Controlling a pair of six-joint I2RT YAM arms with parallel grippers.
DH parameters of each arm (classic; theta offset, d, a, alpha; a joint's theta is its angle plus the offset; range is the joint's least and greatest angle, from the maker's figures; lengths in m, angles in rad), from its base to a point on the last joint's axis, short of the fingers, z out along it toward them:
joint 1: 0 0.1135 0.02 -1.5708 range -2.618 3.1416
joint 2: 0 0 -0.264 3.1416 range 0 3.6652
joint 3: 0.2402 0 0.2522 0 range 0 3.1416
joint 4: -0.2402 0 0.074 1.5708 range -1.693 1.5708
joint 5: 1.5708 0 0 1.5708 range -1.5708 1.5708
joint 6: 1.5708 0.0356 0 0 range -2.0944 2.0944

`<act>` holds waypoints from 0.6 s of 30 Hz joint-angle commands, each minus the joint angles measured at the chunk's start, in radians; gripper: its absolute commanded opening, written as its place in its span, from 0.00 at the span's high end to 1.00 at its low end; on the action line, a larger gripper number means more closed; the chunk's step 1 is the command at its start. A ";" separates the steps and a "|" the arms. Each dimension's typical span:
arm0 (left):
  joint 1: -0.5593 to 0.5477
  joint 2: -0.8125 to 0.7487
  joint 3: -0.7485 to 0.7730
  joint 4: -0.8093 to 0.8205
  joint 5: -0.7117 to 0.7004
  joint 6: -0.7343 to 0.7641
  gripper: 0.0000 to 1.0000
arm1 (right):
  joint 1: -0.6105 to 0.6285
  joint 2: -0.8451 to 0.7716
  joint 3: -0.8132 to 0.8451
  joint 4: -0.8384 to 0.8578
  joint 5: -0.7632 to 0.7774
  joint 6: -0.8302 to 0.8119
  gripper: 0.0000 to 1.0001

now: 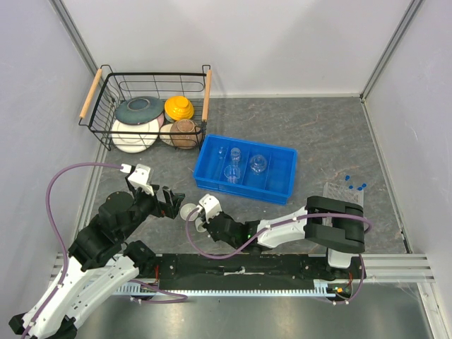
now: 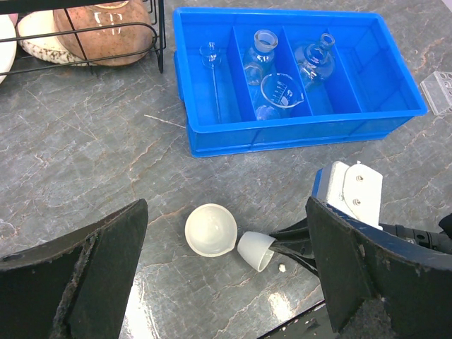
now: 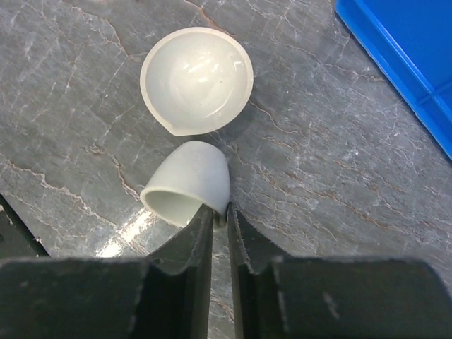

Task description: Organize the chemistry lab equipment

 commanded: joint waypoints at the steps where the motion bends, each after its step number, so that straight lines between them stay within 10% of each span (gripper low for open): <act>1: -0.002 0.000 -0.001 0.028 -0.009 0.024 0.00 | -0.007 0.019 0.048 0.015 0.039 -0.002 0.83; 6: -0.002 0.003 -0.001 0.028 -0.009 0.024 0.00 | -0.008 0.028 0.065 -0.006 0.056 -0.004 1.00; 18: -0.002 0.009 0.001 0.028 -0.008 0.024 0.00 | -0.007 -0.079 0.082 -0.101 0.066 -0.008 1.00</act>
